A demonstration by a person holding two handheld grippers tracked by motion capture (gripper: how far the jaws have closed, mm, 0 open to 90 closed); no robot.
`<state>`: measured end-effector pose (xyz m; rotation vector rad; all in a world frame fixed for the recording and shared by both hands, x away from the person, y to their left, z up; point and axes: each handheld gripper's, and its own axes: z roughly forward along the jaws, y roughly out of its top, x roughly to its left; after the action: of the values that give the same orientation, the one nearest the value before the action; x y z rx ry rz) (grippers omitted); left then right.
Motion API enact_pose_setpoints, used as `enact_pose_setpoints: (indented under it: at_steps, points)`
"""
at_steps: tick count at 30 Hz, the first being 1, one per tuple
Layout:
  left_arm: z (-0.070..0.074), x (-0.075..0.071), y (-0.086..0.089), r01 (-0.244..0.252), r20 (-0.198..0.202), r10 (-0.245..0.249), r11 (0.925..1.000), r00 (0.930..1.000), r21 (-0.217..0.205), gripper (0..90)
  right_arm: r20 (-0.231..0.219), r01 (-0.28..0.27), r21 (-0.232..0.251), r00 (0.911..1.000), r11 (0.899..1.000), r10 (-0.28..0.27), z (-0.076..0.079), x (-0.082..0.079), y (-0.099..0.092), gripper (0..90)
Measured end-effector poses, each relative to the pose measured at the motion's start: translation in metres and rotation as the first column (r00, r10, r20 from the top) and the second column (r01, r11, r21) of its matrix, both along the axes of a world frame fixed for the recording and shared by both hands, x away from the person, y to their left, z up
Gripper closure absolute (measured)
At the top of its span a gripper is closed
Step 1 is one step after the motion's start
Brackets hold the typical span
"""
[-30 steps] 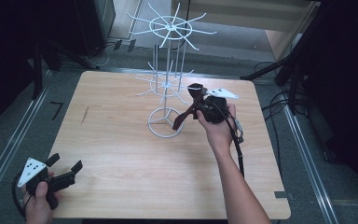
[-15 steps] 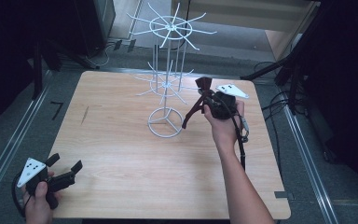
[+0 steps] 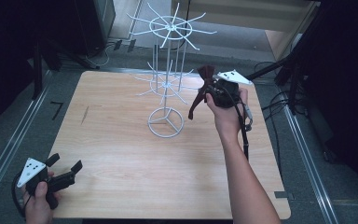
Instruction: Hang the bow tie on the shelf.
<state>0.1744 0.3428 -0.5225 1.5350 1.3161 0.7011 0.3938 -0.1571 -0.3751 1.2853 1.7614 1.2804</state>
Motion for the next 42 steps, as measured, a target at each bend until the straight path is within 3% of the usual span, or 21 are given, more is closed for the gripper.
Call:
enact_pose_setpoints:
  at_steps: [2, 10, 12, 15, 17, 23, 30, 33, 36, 37, 39, 42]
  points:
    - [0.0, 0.0, 0.0, 0.001, 0.0, -0.001, 1.0, 1.0, 0.0, 6.8, -0.024, -0.01, -0.014, 0.9997, 1.0, 0.01, 0.001, 0.004, 0.002, 73.3]
    - [0.0, 0.0, 0.0, 0.004, 0.0, -0.004, 1.0, 1.0, 0.004, 6.8, -0.026, -0.036, -0.025, 0.9991, 0.999, 0.035, 0.001, 0.007, 0.014, 73.3]
    - [0.0, 0.0, 0.0, 0.003, 0.001, -0.003, 1.0, 1.0, 0.004, 6.8, -0.073, -0.03, -0.018, 0.9969, 0.999, 0.029, -0.005, 0.013, 0.011, 73.3]
    - [0.0, 0.0, 0.0, 0.004, 0.0, -0.004, 1.0, 1.0, 0.006, 6.7, -0.107, -0.032, -0.01, 0.9937, 0.999, 0.031, -0.01, 0.016, 0.009, 73.3]
    - [0.0, 0.0, 0.0, 0.005, 0.0, -0.005, 1.0, 1.0, 0.006, 6.8, -0.134, -0.049, -0.031, 0.9899, 0.998, 0.045, -0.016, 0.019, 0.01, 73.3]
    - [0.0, 0.0, 0.0, 0.003, 0.0, -0.003, 1.0, 1.0, 0.006, 6.8, -0.134, -0.065, -0.005, 0.9889, 0.998, 0.064, -0.023, 0.019, 0.015, 73.3]
    - [0.0, 0.0, 0.0, 0.004, 0.0, -0.004, 1.0, 1.0, 0.005, 6.8, -0.17, -0.08, -0.003, 0.9823, 0.997, 0.078, -0.039, 0.019, 0.021, 73.2]
    - [0.0, 0.0, 0.0, 0.005, 0.0, -0.005, 1.0, 1.0, 0.006, 6.7, -0.146, -0.082, 0.012, 0.9857, 0.997, 0.083, -0.046, 0.016, 0.025, 72.9]
    - [0.0, 0.0, 0.0, 0.005, 0.001, -0.005, 1.0, 1.0, 0.005, 6.8, -0.172, -0.096, 0.016, 0.9803, 0.995, 0.097, -0.056, 0.017, 0.028, 71.4]
    - [0.0, 0.0, 0.0, 0.005, 0.001, -0.005, 1.0, 1.0, 0.004, 6.7, -0.144, -0.105, 0.036, 0.9836, 0.994, 0.109, -0.064, 0.015, 0.029, 69.1]
    - [0.0, 0.0, 0.0, 0.005, 0.0, -0.005, 1.0, 1.0, 0.004, 6.8, -0.139, -0.106, 0.042, 0.9841, 0.993, 0.111, -0.067, 0.015, 0.03, 68.6]
    - [0.0, 0.0, 0.0, 0.005, -0.001, -0.005, 1.0, 1.0, 0.005, 6.7, -0.149, -0.111, 0.025, 0.9822, 0.993, 0.114, -0.076, 0.014, 0.031, 65.9]
